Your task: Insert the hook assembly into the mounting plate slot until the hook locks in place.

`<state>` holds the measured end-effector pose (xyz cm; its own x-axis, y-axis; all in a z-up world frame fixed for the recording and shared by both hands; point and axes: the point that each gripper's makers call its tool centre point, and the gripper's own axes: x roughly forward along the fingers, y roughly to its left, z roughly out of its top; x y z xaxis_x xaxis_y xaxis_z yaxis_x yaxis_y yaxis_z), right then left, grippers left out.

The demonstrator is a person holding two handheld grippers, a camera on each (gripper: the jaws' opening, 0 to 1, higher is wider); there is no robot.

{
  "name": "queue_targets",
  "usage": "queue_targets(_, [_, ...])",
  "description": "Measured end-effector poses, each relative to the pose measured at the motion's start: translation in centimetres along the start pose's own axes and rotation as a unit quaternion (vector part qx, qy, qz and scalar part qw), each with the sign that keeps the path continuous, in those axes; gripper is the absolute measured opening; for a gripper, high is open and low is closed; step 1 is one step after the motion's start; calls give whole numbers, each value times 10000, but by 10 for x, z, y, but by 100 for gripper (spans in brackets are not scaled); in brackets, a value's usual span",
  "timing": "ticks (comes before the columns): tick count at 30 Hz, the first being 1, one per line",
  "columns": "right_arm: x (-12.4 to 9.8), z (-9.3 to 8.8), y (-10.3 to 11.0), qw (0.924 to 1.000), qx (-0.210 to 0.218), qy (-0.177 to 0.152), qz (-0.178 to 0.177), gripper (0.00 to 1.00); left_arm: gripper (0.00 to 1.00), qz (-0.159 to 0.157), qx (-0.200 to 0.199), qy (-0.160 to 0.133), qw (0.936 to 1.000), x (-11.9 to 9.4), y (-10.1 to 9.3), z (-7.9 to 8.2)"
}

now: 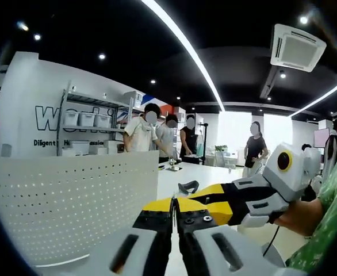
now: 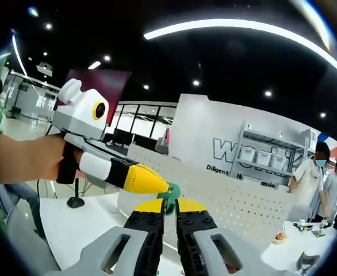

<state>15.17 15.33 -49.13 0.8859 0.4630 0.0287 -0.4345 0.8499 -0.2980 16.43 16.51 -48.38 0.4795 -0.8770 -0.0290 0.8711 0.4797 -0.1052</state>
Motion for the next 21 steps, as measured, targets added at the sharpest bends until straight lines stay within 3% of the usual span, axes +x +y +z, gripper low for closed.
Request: queue_targets(21, [5, -4, -6, 9997, -70, 117, -224, 3, 2, 143, -193, 15, 9997, 8, -1, -3])
